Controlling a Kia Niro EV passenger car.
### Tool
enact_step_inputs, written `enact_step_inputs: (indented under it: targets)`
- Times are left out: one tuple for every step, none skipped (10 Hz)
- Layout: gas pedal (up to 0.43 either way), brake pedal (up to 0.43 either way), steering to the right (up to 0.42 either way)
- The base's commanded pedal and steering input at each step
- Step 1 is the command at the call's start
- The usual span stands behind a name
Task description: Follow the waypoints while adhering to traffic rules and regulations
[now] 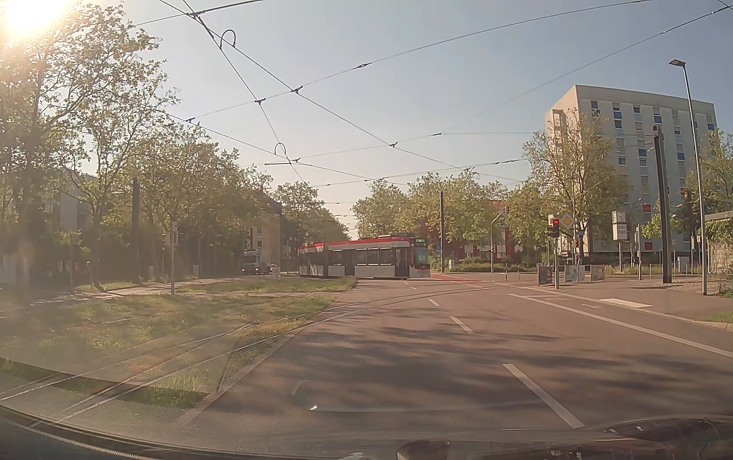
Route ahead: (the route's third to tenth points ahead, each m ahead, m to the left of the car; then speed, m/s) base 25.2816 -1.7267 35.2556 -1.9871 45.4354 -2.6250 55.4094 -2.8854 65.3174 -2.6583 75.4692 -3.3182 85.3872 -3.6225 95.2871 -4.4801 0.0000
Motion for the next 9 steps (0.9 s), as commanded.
enact_step_inputs:
  targets:
    - [0.0,0.262,-0.014]
    - [0.0,0.262,-0.014]
    - [0.0,0.262,-0.014]
    - [0.0,0.262,-0.013]
    - [0.0,0.262,-0.014]
    - [0.0,0.262,-0.014]
    - [0.0,0.262,-0.014]
    - [0.0,0.262,-0.014]
    - [0.0,0.262,-0.014]
